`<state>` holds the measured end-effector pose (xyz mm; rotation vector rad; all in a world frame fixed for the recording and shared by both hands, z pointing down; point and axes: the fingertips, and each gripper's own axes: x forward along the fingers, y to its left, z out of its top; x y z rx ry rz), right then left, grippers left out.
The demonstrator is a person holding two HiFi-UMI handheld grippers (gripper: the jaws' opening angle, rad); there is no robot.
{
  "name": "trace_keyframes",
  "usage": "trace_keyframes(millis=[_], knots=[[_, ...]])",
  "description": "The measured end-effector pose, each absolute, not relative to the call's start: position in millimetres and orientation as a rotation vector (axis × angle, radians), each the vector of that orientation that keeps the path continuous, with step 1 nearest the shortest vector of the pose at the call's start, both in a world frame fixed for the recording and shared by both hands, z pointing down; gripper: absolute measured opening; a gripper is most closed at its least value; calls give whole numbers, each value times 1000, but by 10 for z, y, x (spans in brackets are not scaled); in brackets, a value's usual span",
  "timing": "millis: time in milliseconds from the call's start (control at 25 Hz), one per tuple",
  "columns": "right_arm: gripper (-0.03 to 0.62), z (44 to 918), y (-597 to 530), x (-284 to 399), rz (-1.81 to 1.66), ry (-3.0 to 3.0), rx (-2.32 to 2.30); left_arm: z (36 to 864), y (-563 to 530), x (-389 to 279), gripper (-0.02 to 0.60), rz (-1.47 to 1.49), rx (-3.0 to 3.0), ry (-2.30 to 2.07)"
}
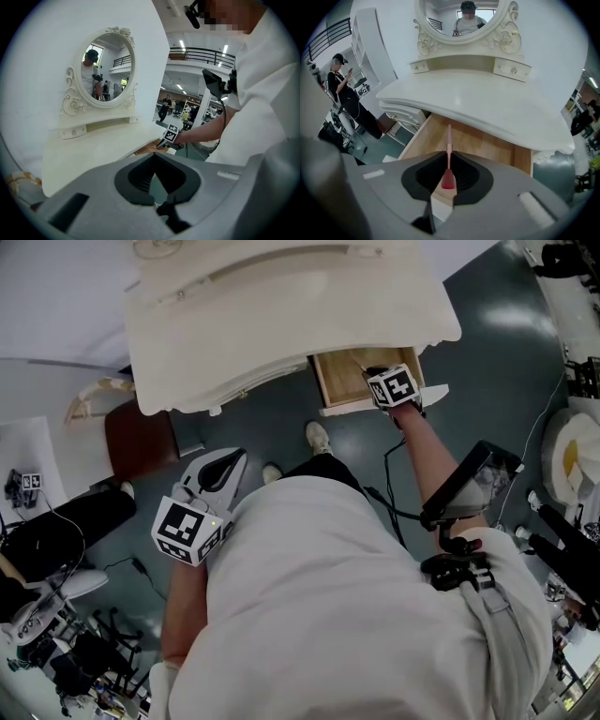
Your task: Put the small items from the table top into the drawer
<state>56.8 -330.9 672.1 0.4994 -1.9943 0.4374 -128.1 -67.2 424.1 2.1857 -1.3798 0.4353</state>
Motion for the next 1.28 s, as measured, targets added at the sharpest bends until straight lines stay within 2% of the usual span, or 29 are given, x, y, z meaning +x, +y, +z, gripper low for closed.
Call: trace_keyframes(millis=[1280], knots=[[45,7701,-3568,167,223,-1869,110,4358,-1079,-1090,0,444,1952,-1529]])
